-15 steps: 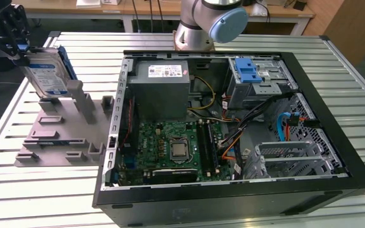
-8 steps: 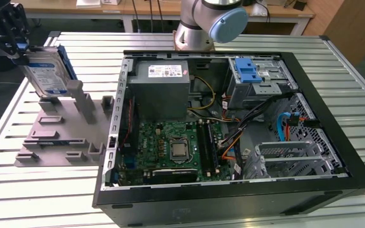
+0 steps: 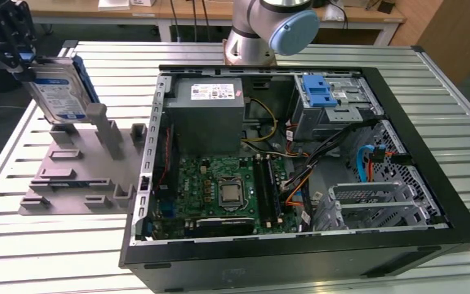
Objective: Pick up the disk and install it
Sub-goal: 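Pick up the disk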
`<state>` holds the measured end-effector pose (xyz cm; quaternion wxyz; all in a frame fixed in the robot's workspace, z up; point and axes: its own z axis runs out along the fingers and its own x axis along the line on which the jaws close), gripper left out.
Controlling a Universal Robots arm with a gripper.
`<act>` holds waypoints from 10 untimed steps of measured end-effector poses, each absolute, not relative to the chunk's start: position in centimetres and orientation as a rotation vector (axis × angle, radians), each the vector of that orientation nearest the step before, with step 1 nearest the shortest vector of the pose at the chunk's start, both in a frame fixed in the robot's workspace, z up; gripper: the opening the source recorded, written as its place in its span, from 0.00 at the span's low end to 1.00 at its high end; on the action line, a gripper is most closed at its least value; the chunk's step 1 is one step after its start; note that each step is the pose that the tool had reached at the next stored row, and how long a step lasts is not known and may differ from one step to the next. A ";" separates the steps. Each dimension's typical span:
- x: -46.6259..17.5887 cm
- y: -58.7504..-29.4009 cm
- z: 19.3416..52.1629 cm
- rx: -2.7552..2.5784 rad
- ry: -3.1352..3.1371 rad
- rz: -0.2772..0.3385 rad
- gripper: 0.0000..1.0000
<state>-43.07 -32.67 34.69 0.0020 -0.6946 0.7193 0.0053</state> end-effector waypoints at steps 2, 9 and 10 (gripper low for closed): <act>-43.1 -32.7 34.8 -2.179 2.257 0.017 0.36; -43.1 -32.7 35.3 -2.179 2.257 0.017 0.36; -43.1 -32.7 35.3 -2.179 2.257 0.017 0.36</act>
